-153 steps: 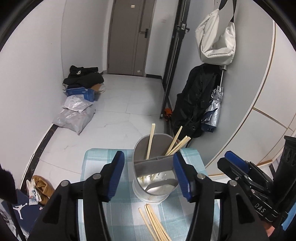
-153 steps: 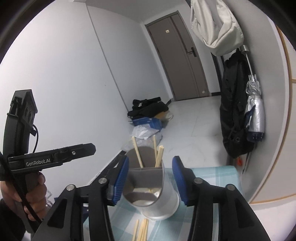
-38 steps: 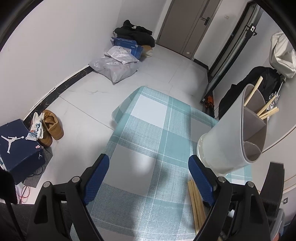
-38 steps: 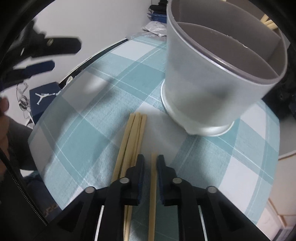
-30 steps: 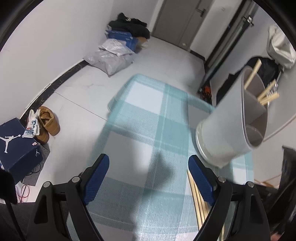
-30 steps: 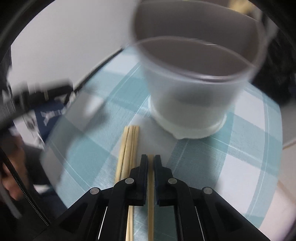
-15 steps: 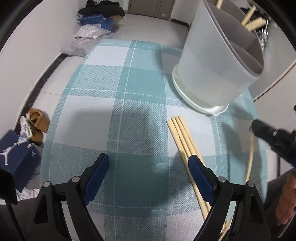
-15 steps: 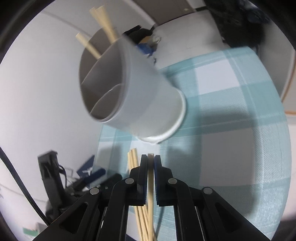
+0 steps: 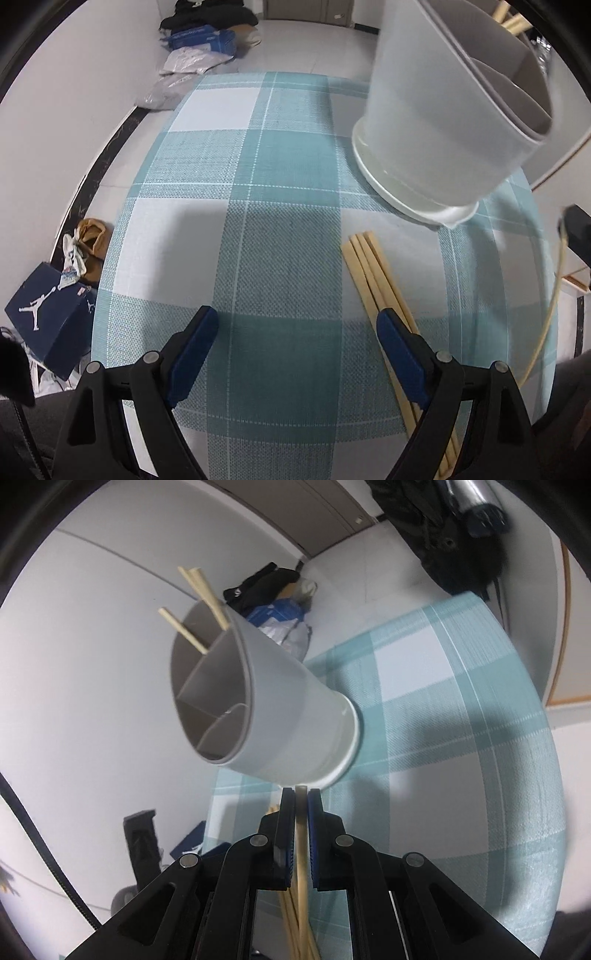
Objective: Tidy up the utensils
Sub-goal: 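Lift the chopstick with the right tool while the left tool grasps another chopstick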
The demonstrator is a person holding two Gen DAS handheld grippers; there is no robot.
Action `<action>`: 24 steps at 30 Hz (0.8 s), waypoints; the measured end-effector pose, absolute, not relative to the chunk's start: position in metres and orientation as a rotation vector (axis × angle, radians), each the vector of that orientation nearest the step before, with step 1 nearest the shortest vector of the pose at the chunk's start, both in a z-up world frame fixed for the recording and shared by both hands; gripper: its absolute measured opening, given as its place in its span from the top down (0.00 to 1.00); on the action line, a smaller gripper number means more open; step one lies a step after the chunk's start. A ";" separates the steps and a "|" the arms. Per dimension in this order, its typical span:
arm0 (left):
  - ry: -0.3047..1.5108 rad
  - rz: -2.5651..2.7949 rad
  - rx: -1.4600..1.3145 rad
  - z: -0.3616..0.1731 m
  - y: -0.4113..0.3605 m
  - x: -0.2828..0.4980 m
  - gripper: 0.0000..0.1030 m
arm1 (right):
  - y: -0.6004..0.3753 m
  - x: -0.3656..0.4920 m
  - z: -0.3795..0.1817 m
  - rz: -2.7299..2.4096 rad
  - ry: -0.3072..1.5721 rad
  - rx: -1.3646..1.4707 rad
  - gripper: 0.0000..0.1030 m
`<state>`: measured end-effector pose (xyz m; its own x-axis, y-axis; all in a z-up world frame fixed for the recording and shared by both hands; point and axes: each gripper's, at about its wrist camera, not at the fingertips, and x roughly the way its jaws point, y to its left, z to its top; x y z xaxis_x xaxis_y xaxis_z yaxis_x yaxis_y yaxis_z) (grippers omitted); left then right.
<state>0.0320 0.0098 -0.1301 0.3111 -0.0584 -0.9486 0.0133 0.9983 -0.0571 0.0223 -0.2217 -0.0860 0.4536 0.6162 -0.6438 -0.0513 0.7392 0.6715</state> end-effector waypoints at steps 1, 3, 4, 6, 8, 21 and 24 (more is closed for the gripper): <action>1.261 -0.041 -0.043 -0.131 0.009 0.034 0.17 | -0.225 0.017 -0.081 0.449 1.021 0.631 0.94; 1.270 -0.030 -0.049 -0.132 0.007 0.037 0.17 | -0.228 0.016 -0.076 0.443 1.008 0.628 0.94; 1.273 -0.027 -0.048 -0.133 0.006 0.039 0.17 | -0.229 0.014 -0.073 0.444 1.003 0.632 0.94; 1.280 -0.018 -0.051 -0.134 0.006 0.042 0.17 | -0.228 0.018 -0.076 0.440 0.995 0.635 0.94; 1.284 -0.010 -0.055 -0.135 0.006 0.045 0.17 | -0.229 0.019 -0.076 0.441 0.991 0.641 0.94; 1.300 0.019 -0.055 -0.131 0.004 0.051 0.28 | -0.237 0.016 -0.071 0.444 0.960 0.640 0.94; 1.299 0.023 -0.060 -0.131 0.006 0.050 0.28 | -0.236 0.016 -0.069 0.450 0.957 0.641 0.94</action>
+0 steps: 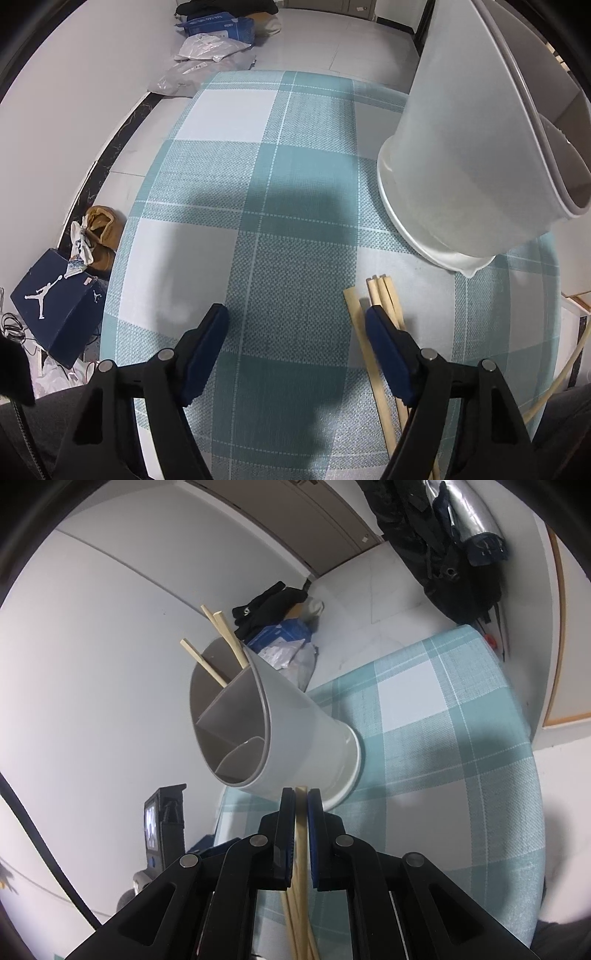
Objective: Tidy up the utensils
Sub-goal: 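Lift the chopstick with the right tool while the left tool grasps another chopstick, then carry both held chopsticks up over the white holder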
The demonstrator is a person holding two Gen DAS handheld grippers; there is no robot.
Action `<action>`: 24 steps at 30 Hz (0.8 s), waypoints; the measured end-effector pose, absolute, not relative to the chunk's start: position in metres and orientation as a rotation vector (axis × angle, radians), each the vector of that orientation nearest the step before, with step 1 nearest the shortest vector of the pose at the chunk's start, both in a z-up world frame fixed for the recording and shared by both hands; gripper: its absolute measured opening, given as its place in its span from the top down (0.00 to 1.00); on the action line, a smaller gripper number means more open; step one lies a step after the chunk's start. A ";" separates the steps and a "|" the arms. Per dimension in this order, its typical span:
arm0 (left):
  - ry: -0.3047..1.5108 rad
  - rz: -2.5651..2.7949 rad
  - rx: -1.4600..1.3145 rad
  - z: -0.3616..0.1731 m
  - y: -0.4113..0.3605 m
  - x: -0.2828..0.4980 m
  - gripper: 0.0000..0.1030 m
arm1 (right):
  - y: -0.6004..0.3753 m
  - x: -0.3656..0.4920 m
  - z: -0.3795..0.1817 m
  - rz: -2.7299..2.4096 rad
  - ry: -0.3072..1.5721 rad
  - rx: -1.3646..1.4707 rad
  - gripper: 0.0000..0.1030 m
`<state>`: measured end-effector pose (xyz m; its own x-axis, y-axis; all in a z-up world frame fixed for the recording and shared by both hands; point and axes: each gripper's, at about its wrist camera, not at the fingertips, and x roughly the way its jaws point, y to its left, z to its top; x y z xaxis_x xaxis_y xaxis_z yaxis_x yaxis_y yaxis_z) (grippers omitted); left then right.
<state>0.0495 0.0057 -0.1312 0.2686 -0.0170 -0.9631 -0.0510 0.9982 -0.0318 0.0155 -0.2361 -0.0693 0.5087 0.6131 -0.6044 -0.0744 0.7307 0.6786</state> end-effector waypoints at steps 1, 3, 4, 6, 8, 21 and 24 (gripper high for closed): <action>1.299 0.024 -0.054 -0.131 0.005 0.050 0.28 | -0.236 0.015 -0.069 0.452 0.956 0.641 0.94; 1.304 0.021 -0.048 -0.130 0.002 0.053 0.29 | -0.236 0.015 -0.068 0.452 0.954 0.639 0.94; 1.312 0.013 -0.046 -0.131 -0.001 0.054 0.30 | -0.236 0.015 -0.068 0.452 0.954 0.641 0.94; 1.311 0.008 -0.019 -0.132 -0.007 0.057 0.30 | -0.236 0.014 -0.067 0.455 0.950 0.641 0.94; 1.302 0.005 -0.011 -0.130 -0.009 0.056 0.37 | -0.236 0.013 -0.065 0.454 0.943 0.637 0.94; 1.242 -0.005 -0.152 -0.125 0.001 0.057 0.99 | -0.234 0.008 -0.058 0.433 0.916 0.571 0.94; 1.205 -0.021 -0.227 -0.117 0.008 0.055 0.99 | -0.231 0.007 -0.054 0.435 0.905 0.548 0.94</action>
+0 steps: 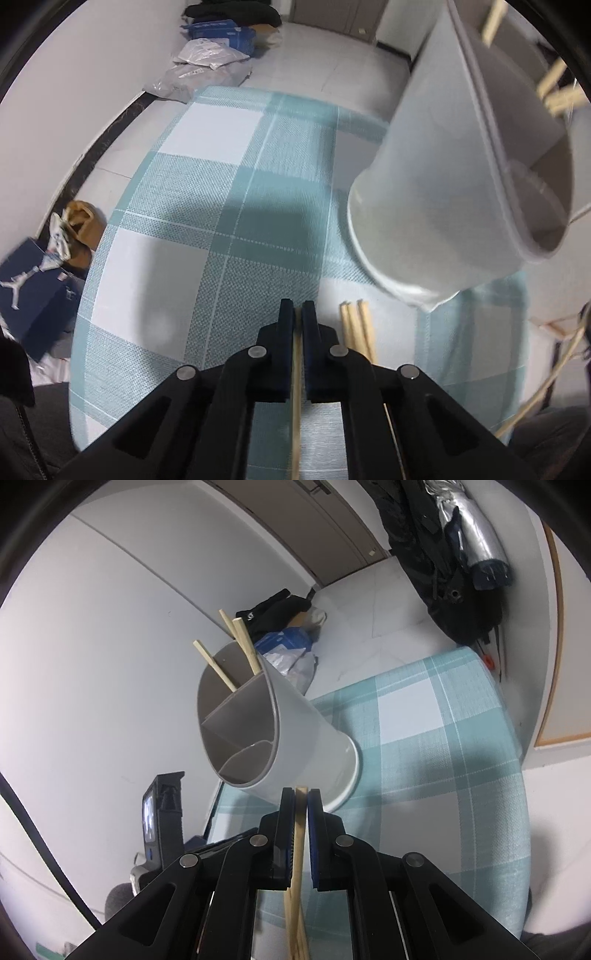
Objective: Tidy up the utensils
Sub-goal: 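Carry both held chopsticks up over the white holder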
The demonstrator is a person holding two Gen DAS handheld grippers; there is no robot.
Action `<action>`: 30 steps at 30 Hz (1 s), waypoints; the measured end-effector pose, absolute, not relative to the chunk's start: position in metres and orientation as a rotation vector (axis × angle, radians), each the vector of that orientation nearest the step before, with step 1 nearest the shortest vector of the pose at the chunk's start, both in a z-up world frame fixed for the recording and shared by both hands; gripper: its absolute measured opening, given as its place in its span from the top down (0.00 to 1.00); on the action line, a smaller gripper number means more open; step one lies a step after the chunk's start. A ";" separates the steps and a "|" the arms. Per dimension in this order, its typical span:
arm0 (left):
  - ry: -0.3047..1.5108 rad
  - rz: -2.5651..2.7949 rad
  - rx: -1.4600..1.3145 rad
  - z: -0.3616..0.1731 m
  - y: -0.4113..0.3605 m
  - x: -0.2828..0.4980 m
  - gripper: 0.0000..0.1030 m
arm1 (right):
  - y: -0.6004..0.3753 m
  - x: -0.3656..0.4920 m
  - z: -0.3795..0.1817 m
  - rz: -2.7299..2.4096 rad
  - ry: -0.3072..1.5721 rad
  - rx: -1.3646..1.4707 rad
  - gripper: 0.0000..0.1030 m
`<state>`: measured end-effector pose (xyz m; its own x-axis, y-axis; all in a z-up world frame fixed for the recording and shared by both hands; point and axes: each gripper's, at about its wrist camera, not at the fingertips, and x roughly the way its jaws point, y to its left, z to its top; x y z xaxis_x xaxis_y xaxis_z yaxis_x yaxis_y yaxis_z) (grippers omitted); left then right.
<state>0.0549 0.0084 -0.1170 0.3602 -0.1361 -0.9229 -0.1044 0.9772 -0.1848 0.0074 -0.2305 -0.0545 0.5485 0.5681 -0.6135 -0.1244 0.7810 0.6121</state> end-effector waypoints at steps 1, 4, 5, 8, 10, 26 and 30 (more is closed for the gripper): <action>1.186 -0.026 -0.237 -0.112 0.009 0.054 0.99 | -0.228 0.006 -0.052 0.437 0.894 0.526 0.94; 1.100 -0.055 -0.256 -0.092 0.008 0.049 0.99 | -0.220 0.004 -0.047 0.438 0.868 0.469 0.94; 1.066 -0.065 -0.262 -0.084 0.008 0.046 0.99 | -0.218 0.003 -0.046 0.442 0.861 0.458 0.94; 0.958 -0.097 -0.276 -0.059 0.009 0.035 0.99 | -0.212 -0.002 -0.041 0.456 0.830 0.422 0.94; 0.896 -0.118 -0.259 -0.043 0.005 0.028 0.99 | -0.208 -0.006 -0.036 0.466 0.806 0.398 0.94; 0.733 -0.222 -0.123 0.003 -0.009 -0.003 0.99 | -0.188 -0.029 -0.006 0.463 0.698 0.276 0.95; 0.739 -0.235 -0.127 0.009 -0.009 -0.011 0.99 | -0.187 -0.033 -0.002 0.459 0.688 0.270 0.95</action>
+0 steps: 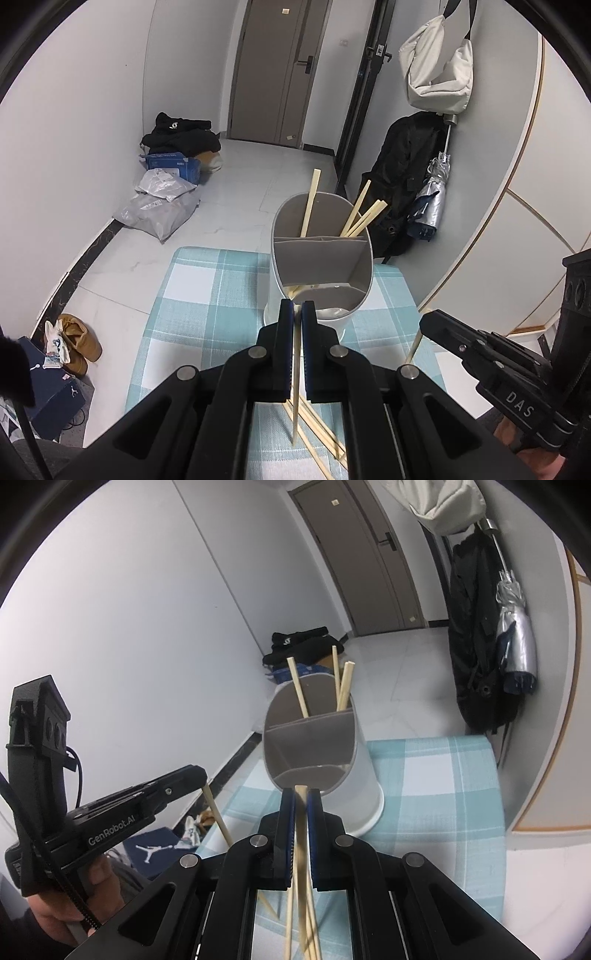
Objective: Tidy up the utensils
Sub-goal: 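Carry both held chopsticks up over the white holder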
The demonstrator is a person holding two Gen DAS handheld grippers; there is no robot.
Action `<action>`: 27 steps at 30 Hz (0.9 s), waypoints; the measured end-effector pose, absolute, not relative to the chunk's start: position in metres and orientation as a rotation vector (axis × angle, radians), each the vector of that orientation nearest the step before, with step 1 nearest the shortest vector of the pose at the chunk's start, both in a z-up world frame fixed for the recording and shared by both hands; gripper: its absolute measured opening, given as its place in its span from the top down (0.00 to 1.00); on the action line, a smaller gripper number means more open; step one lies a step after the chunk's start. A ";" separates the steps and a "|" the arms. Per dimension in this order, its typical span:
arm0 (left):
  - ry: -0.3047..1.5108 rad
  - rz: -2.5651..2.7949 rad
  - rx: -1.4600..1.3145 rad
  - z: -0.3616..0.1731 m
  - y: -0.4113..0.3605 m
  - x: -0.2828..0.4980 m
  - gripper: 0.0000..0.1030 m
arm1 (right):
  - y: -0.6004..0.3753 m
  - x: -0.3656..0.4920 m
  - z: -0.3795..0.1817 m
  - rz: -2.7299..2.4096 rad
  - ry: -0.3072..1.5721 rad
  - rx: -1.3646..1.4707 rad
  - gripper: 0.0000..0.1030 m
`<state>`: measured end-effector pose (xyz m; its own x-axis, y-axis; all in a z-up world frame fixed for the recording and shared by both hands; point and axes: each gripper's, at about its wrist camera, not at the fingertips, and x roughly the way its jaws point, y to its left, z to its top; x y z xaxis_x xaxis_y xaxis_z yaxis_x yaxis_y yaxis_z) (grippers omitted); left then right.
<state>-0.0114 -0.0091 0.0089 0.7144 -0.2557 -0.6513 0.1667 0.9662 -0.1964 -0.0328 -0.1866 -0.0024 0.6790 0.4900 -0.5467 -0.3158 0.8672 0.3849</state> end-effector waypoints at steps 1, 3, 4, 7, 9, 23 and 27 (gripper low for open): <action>0.737 -0.238 -0.124 0.011 -0.009 -0.013 0.99 | -0.187 -0.034 -0.001 0.457 0.686 0.271 0.95; 0.729 -0.242 -0.120 0.015 -0.009 -0.017 0.99 | -0.186 -0.037 0.003 0.455 0.678 0.273 0.95; 0.729 -0.247 -0.118 0.016 -0.009 -0.018 0.99 | -0.186 -0.038 0.005 0.456 0.672 0.276 0.95; 0.720 -0.260 -0.111 0.022 -0.011 -0.021 0.99 | -0.187 -0.042 0.008 0.449 0.660 0.281 0.95; 0.717 -0.284 -0.106 0.025 -0.013 -0.023 0.99 | -0.188 -0.043 0.009 0.435 0.663 0.286 0.95; 0.639 -0.378 -0.074 0.073 -0.016 -0.019 0.99 | -0.195 -0.035 0.044 0.415 0.606 0.320 0.95; 0.612 -0.383 -0.064 0.089 -0.016 -0.009 0.99 | -0.195 -0.022 0.061 0.404 0.600 0.317 0.95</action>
<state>-0.0090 -0.0159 0.0886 0.7507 -0.3691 -0.5479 0.3315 0.9279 -0.1708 -0.0217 -0.1953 0.0615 0.7520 0.4534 -0.4785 -0.2731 0.8749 0.3999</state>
